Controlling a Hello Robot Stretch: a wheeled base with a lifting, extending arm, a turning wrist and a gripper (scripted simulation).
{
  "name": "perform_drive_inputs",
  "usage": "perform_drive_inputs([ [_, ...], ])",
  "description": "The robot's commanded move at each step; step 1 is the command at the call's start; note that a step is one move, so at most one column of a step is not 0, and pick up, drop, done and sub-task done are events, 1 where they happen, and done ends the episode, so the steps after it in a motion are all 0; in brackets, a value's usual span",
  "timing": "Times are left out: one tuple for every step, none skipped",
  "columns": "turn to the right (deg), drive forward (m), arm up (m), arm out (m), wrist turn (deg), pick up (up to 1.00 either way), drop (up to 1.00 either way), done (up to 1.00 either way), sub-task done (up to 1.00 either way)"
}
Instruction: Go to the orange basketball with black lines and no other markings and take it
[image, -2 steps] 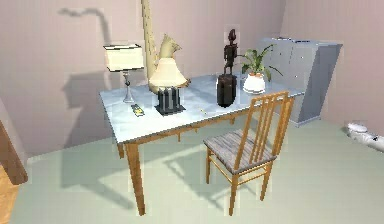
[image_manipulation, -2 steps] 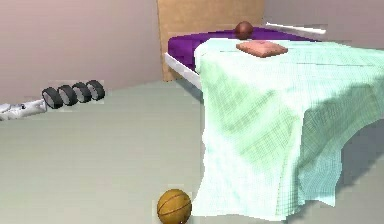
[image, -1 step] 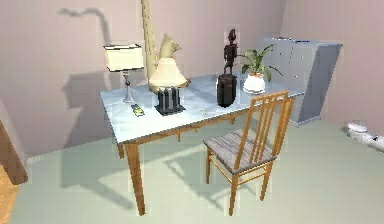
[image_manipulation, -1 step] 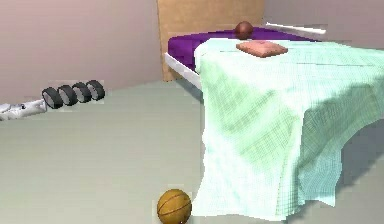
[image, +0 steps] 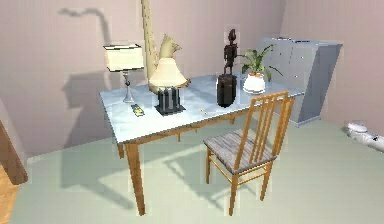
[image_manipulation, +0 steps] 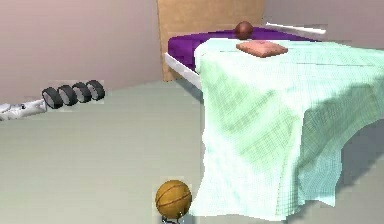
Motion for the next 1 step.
perform_drive_inputs([
  [0.0,0.00,0.00,0.00,0.0,0.00,0.00,1.00,0.00],
])
